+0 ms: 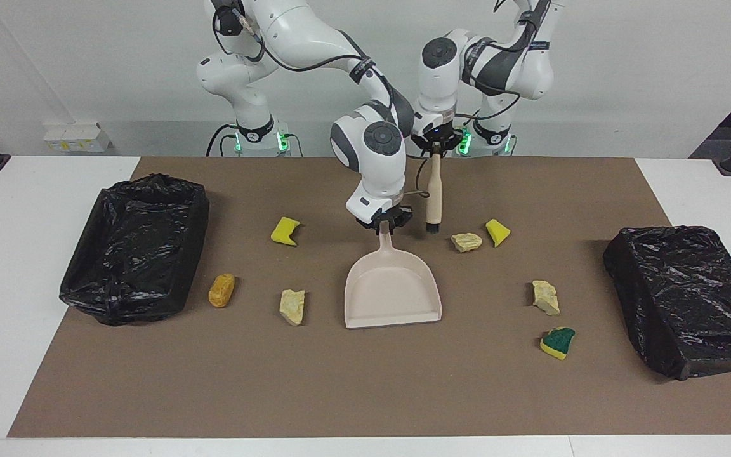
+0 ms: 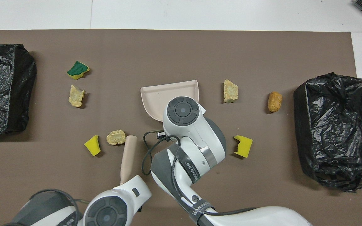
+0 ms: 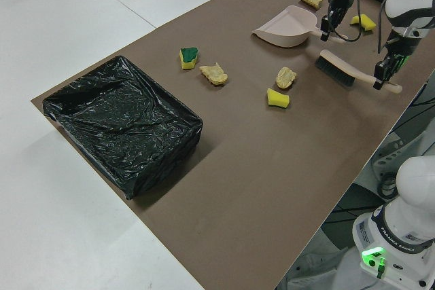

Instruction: Sweep and dump trash in bin

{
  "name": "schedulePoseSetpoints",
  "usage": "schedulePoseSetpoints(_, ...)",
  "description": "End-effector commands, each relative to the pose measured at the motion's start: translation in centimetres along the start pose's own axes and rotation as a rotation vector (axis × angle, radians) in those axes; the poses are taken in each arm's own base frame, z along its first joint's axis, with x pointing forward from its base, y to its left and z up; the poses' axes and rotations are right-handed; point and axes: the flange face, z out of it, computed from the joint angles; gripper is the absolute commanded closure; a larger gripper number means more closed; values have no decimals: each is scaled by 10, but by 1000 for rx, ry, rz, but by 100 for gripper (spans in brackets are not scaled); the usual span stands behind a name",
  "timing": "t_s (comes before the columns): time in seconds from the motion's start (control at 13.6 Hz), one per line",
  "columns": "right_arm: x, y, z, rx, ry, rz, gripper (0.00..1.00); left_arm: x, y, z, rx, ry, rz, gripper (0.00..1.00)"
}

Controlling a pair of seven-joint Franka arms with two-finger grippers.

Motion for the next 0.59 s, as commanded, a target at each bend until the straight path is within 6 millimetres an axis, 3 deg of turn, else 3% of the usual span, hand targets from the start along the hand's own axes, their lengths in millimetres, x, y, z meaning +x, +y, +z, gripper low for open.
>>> schedulePoseSetpoints(0.0, 4, 22, -23, -49, -31, -237, 100, 20, -49, 1, 24, 14, -92, 100)
schedulePoseSetpoints(0.37, 6, 36, -30, -144, -42, -763, 100, 61, -153, 13, 69, 19, -248, 100)
schedulePoseSetpoints(0.51, 13, 60, -46, -144, -33, -897, 100, 72, -190, 26, 54, -3, -270, 100)
